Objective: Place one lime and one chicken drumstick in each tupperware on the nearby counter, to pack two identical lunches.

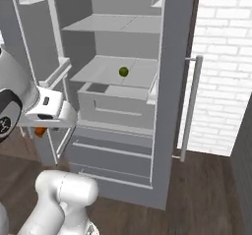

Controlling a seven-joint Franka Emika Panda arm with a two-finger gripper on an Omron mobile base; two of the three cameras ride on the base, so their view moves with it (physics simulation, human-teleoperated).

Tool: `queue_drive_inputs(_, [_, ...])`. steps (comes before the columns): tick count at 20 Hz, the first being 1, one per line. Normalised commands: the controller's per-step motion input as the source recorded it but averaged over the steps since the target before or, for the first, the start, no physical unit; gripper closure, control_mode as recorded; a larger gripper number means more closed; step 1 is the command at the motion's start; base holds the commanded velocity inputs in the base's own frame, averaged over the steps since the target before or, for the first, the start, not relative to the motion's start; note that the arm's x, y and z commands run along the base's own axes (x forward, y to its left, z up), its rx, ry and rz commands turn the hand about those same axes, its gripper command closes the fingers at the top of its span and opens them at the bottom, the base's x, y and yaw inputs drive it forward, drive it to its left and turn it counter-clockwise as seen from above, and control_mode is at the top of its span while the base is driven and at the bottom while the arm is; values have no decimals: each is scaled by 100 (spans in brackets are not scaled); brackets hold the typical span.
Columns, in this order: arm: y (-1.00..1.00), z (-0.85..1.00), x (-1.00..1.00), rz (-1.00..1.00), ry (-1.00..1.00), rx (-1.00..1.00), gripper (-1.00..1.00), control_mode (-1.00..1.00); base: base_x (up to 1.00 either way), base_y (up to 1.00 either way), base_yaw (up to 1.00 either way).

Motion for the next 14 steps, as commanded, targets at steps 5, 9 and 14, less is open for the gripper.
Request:
queue_drive_inputs(5, [0, 0, 0, 0, 0, 0, 100, 100, -56, 49, 78])
queue_drive_inputs(9, [0, 0, 0, 0, 0, 0, 100, 100, -58, 57, 74])
queue_drive_inputs(14, [0, 0, 0, 0, 0, 0, 100, 100, -44, 47, 60])
